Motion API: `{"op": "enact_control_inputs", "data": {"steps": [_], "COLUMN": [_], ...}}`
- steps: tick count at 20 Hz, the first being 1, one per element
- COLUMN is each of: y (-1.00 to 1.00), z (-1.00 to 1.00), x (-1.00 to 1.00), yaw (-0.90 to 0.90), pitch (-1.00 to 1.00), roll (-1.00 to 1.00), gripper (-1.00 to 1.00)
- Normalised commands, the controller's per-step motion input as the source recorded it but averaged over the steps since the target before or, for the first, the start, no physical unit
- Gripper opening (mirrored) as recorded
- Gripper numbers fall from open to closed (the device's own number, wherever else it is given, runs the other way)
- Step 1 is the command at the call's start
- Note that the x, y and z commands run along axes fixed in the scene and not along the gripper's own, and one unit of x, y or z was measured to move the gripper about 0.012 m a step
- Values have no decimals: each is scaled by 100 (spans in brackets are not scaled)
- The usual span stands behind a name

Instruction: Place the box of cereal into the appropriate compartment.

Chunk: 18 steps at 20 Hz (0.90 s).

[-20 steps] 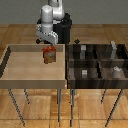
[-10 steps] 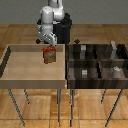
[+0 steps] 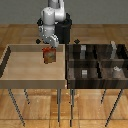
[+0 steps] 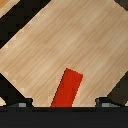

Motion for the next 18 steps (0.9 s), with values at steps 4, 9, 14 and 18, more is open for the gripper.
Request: {"op": "enact_control_inputs", "data": {"steps": [4,9,14,18], "y": [0,0,0,0], "z": [0,-60,-80,0], "x": [0,0,0,0], "yaw": [0,0,0,0], "pitch": [0,0,0,0], "roll": [0,0,0,0], "gripper": [100,100,-100,-100]}}
